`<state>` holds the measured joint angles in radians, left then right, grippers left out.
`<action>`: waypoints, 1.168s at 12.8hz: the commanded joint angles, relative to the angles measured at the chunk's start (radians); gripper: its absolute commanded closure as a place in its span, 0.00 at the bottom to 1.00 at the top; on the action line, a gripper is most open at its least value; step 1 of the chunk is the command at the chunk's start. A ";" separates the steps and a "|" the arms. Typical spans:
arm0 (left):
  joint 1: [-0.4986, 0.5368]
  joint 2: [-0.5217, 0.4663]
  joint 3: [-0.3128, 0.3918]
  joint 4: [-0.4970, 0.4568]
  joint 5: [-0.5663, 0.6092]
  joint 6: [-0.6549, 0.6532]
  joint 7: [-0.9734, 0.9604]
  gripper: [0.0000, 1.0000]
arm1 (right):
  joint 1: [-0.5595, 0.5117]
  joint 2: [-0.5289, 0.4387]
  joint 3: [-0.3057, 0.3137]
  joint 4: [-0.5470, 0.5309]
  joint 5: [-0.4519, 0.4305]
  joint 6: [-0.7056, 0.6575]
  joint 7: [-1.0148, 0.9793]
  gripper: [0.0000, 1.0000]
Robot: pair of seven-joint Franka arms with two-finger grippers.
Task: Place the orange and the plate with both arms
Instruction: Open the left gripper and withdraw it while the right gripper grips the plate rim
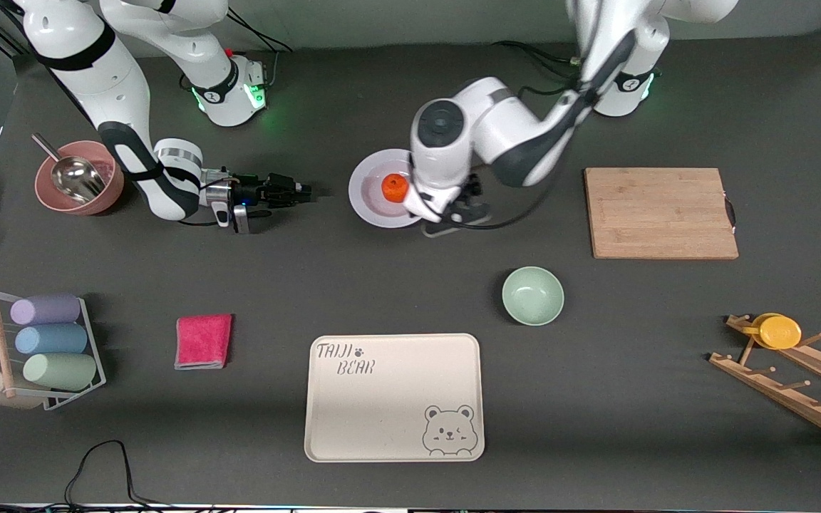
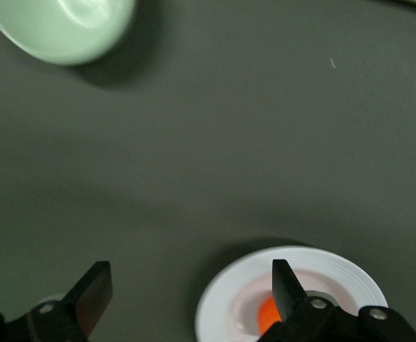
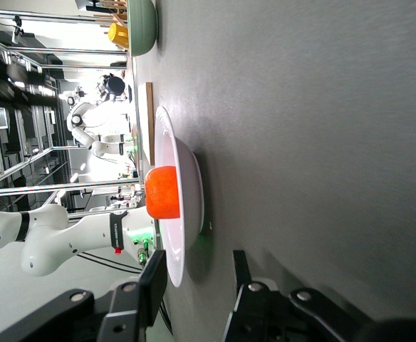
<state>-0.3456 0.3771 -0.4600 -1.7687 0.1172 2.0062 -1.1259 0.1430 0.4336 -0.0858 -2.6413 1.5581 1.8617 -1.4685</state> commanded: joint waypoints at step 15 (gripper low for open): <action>0.238 -0.397 0.583 0.035 -0.016 -0.466 1.046 0.00 | 0.282 0.085 0.061 0.055 0.413 0.016 -0.065 0.59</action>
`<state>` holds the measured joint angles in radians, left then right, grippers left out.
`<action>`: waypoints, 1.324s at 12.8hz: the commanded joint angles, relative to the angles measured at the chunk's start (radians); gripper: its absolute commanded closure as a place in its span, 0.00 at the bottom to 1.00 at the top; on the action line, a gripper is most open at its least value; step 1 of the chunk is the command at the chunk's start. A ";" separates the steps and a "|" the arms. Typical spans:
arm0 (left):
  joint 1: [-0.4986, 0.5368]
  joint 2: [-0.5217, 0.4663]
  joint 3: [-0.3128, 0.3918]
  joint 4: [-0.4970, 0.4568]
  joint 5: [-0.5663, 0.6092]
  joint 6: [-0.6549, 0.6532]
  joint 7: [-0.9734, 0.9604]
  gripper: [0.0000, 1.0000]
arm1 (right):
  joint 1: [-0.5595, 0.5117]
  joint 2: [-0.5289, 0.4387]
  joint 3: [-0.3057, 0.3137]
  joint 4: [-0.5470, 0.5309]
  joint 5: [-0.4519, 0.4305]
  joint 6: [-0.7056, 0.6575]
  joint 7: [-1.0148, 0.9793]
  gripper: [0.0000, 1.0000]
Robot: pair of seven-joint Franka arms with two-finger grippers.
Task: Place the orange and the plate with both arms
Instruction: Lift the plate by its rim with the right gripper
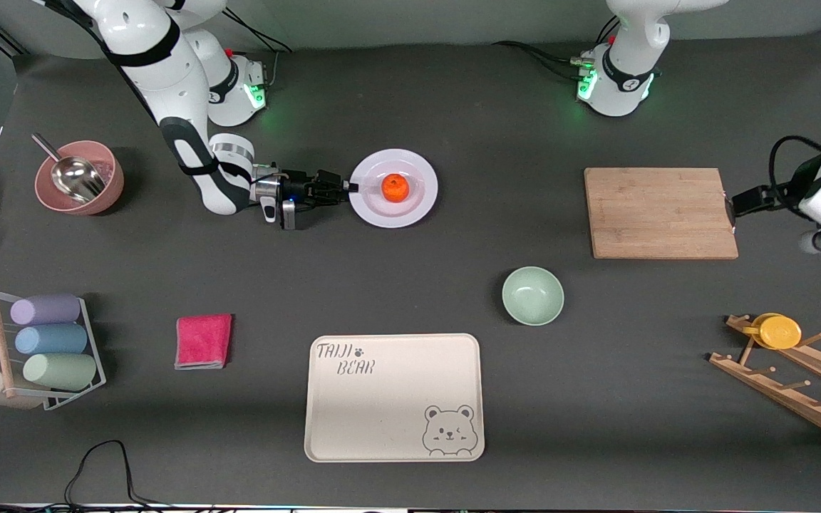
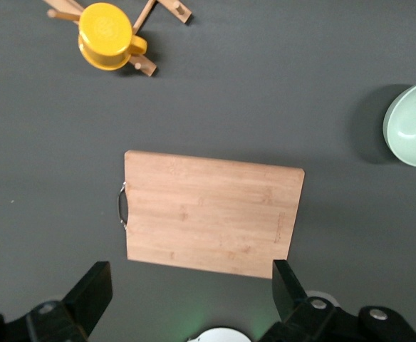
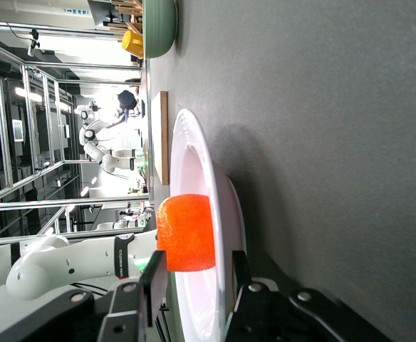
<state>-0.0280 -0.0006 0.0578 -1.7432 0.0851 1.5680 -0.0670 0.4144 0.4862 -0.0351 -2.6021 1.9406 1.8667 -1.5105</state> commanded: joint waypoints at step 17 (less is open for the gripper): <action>-0.087 0.045 0.034 0.103 0.010 -0.098 -0.033 0.00 | -0.082 -0.478 0.011 -0.004 -0.227 0.088 0.568 1.00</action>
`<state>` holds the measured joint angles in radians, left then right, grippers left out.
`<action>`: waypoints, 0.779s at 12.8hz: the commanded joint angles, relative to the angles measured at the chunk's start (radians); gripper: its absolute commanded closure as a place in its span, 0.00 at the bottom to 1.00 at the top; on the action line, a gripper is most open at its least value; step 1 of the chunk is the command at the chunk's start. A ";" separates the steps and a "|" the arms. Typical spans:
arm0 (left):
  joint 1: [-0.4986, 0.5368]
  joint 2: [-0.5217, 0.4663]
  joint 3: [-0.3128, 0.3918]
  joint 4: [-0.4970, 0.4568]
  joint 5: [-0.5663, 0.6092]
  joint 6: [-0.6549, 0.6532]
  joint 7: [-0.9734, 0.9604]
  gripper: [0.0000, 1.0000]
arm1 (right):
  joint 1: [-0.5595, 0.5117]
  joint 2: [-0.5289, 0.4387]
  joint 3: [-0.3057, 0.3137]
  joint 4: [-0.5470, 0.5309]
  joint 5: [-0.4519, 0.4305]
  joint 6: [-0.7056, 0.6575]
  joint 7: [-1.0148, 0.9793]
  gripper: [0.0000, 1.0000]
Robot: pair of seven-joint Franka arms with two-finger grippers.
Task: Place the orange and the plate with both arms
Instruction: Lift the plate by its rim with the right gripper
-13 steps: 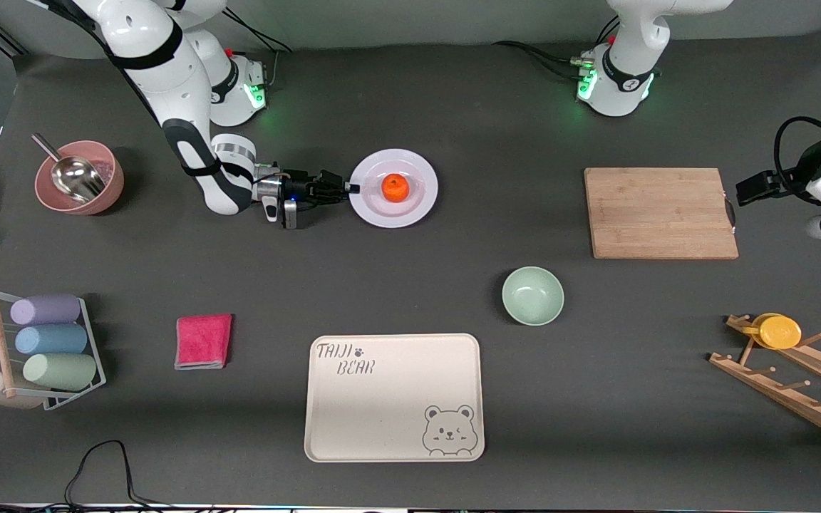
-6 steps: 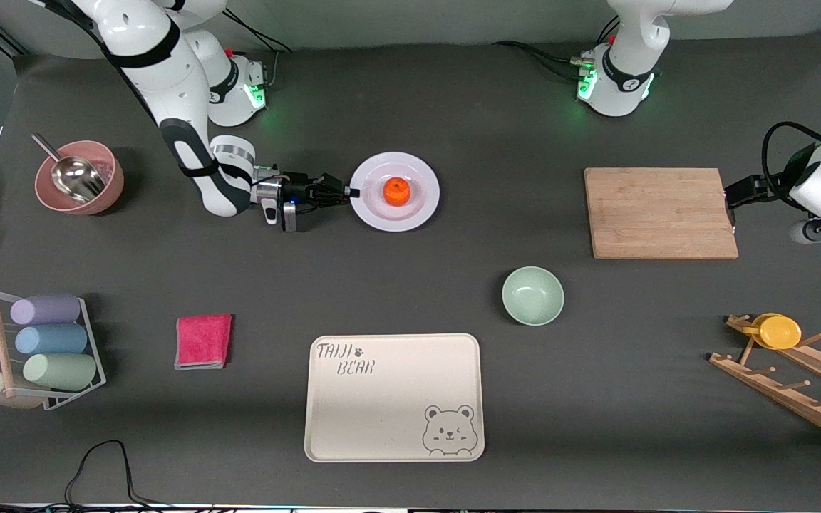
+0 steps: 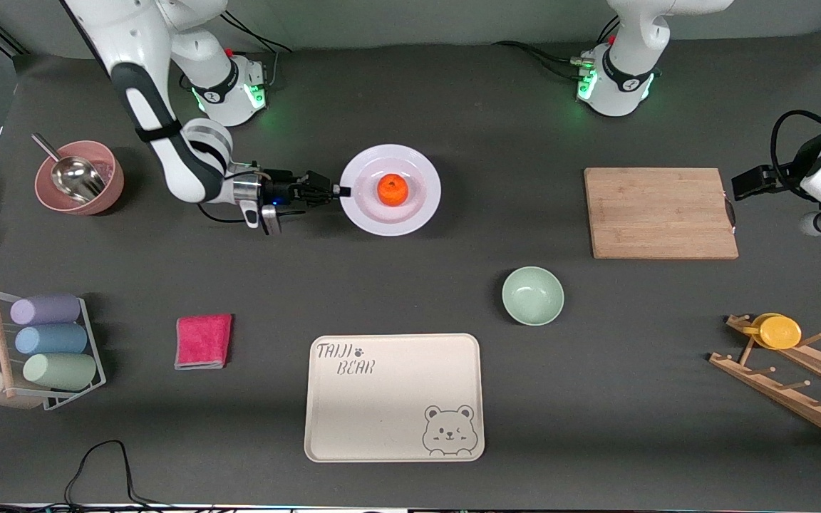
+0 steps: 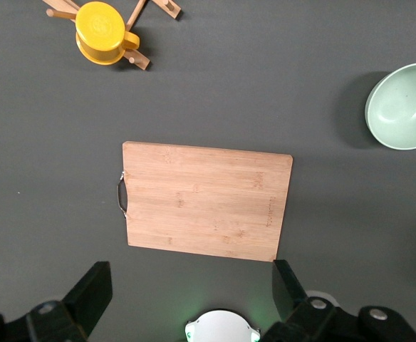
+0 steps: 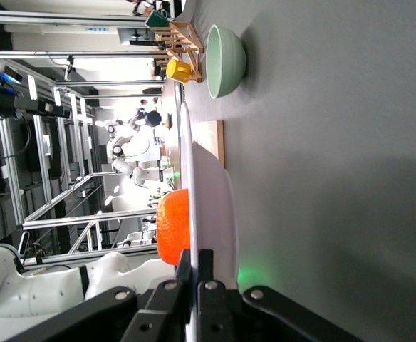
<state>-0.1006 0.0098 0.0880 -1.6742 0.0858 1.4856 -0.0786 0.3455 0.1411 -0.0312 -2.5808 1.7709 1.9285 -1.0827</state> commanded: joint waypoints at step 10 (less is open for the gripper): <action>-0.011 0.044 0.006 0.034 0.015 -0.027 -0.023 0.00 | -0.036 0.262 -0.003 0.535 -0.091 0.024 0.231 1.00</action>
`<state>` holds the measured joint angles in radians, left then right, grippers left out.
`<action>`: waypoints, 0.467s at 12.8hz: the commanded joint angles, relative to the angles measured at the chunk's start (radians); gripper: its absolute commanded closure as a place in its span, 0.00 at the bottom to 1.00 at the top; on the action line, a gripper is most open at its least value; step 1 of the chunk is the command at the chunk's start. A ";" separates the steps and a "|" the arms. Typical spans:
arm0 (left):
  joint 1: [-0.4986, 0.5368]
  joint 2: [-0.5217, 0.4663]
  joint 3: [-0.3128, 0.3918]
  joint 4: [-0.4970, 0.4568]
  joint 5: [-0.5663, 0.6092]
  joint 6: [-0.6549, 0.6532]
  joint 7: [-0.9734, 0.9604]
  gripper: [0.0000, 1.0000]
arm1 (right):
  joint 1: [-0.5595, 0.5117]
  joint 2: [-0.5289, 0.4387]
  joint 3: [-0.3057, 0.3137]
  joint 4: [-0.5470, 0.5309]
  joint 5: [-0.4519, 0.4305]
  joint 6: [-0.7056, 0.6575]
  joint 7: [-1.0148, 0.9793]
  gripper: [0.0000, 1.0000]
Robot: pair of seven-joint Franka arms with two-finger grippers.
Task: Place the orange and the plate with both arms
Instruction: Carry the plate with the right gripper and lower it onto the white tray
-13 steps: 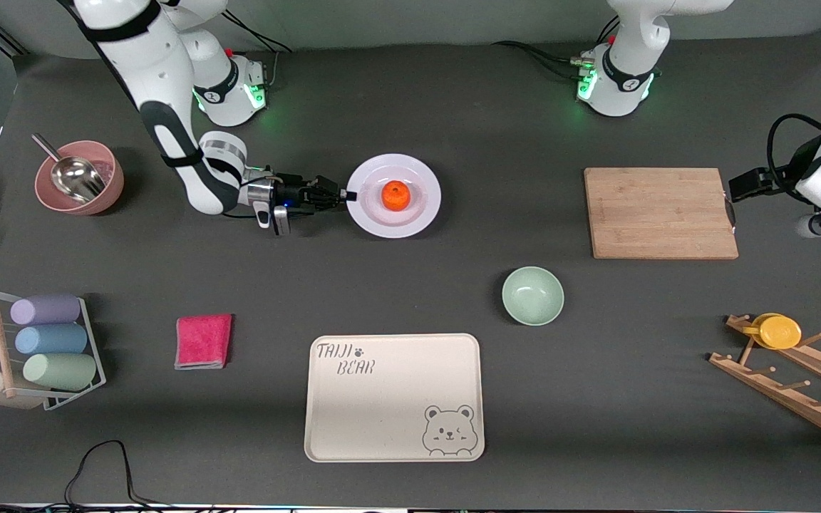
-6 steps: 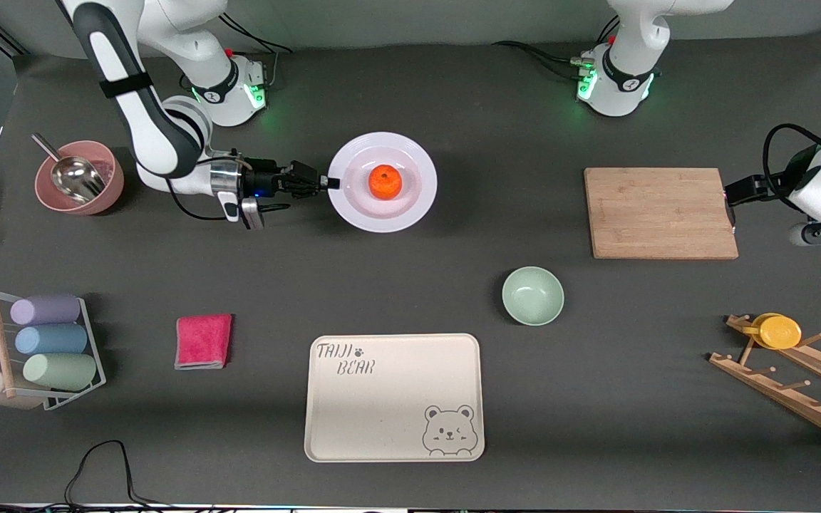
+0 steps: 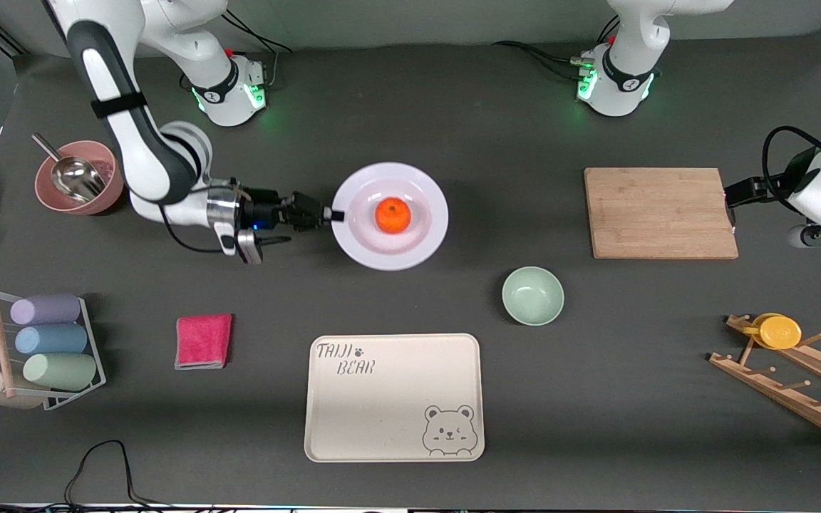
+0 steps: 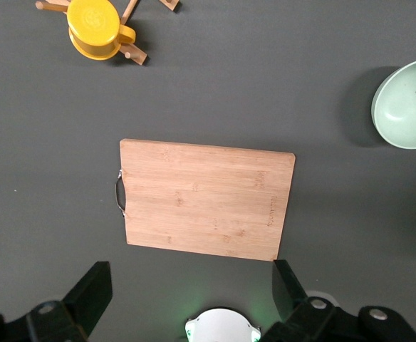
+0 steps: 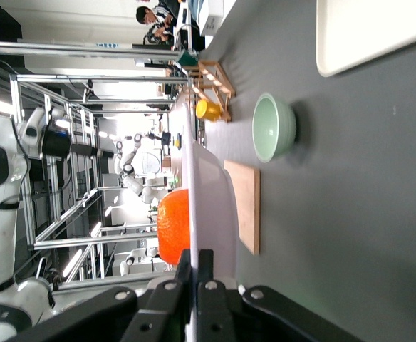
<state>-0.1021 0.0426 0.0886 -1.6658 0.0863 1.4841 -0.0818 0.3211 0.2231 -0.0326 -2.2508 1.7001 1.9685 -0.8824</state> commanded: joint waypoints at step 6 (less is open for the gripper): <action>-0.013 0.026 0.003 0.024 0.015 -0.025 -0.026 0.00 | -0.068 0.569 -0.001 0.740 -0.011 -0.017 0.164 1.00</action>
<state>-0.1021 0.0484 0.0887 -1.6658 0.0866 1.4838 -0.0834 0.2585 0.6595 -0.0367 -1.7271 1.7002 1.9678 -0.8027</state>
